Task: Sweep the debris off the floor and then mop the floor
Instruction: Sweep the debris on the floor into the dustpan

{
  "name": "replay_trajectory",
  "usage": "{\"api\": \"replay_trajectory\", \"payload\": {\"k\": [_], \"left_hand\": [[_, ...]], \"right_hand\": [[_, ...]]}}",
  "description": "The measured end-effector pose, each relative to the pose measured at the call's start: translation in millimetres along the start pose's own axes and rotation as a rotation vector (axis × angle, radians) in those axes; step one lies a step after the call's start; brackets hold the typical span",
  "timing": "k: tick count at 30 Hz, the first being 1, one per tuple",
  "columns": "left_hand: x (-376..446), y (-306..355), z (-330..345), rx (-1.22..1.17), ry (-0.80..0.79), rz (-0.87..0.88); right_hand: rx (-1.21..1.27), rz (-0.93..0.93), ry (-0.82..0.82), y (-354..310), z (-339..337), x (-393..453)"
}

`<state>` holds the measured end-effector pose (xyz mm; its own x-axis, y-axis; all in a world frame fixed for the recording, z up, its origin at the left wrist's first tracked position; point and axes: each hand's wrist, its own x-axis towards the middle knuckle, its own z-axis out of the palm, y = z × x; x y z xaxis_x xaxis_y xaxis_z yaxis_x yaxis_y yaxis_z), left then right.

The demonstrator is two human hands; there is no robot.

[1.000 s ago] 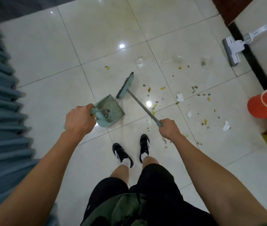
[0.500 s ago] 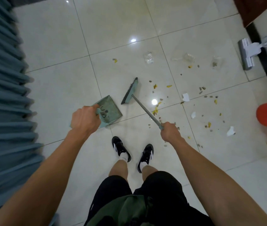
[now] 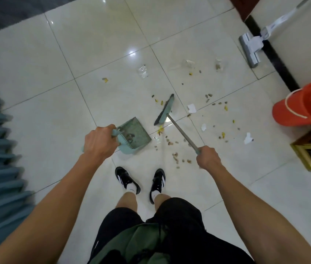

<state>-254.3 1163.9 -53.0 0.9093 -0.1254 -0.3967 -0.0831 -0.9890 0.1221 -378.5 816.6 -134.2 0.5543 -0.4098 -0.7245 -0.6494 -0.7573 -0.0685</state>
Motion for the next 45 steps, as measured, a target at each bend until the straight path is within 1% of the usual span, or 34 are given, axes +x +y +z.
{"api": "replay_trajectory", "payload": {"k": [6, 11, 17, 27, 32, 38, 45], "left_hand": [[11.1, 13.5, -12.8, 0.02, 0.013, 0.033], [24.7, 1.0, -26.2, 0.03, 0.029, 0.019], [59.0, -42.7, -41.0, 0.017, 0.059, -0.002], [146.2, -156.1, -100.9, -0.071, 0.056, -0.027], [179.5, -201.3, -123.1, -0.08, 0.06, -0.064], [212.1, -235.1, -135.4, -0.08, 0.06, -0.118], [256.5, -243.9, -149.5, -0.008, 0.045, -0.202]], "right_hand": [[0.104, -0.039, 0.009, 9.7, -3.3, 1.6], [0.137, -0.108, 0.029, -28.1, -11.1, 11.0], [0.136, -0.167, 0.024, -115.1, -24.1, 30.7], [0.185, -0.211, 0.029, -292.3, -40.9, 52.6], [0.156, -0.252, 0.004, -368.7, -47.6, 74.1], [0.179, -0.298, -0.026, -444.2, -51.0, 113.7], [0.19, -0.332, -0.135, -508.8, -55.7, 165.8]]}}
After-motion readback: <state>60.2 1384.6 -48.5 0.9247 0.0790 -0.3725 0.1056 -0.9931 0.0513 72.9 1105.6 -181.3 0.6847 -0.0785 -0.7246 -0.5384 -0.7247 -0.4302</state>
